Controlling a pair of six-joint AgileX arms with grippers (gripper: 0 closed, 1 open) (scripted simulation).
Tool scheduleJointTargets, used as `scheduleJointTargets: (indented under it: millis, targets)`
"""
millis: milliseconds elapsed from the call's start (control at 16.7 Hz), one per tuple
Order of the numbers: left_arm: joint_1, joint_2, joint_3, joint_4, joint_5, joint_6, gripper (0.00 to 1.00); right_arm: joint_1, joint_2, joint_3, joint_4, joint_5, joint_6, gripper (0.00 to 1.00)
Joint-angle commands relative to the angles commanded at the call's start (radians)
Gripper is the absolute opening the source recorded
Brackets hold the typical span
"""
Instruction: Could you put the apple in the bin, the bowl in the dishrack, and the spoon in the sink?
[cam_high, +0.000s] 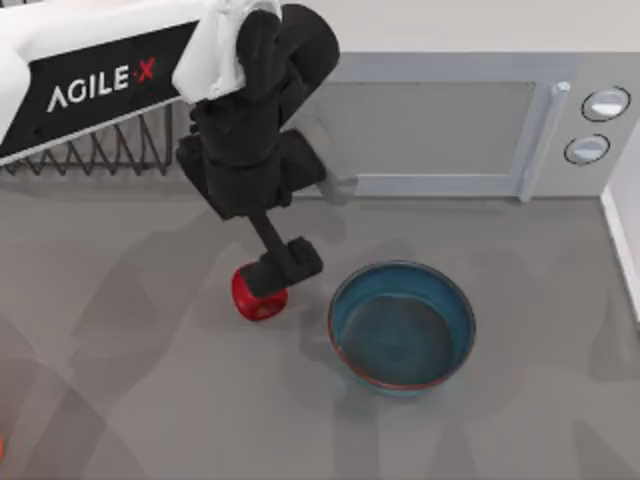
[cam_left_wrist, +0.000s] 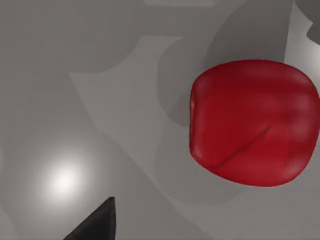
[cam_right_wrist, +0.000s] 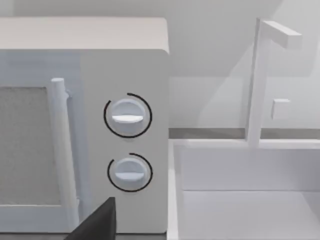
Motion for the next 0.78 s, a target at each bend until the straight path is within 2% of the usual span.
scheduleJointTargets:
  millis: [180, 540, 780]
  targets:
    - [-0.018, 0.085, 0.066, -0.046, 0.000, 0.016, 1.00, 0.000, 0.000, 0.000, 0.000, 0.000, 0.000, 1.00]
    - [-0.015, 0.091, 0.066, -0.045, 0.000, 0.017, 1.00, 0.000, 0.000, 0.000, 0.000, 0.000, 0.000, 1.00]
    - [-0.010, 0.118, -0.018, 0.070, 0.000, 0.025, 1.00, 0.000, 0.000, 0.000, 0.000, 0.000, 0.000, 1.00]
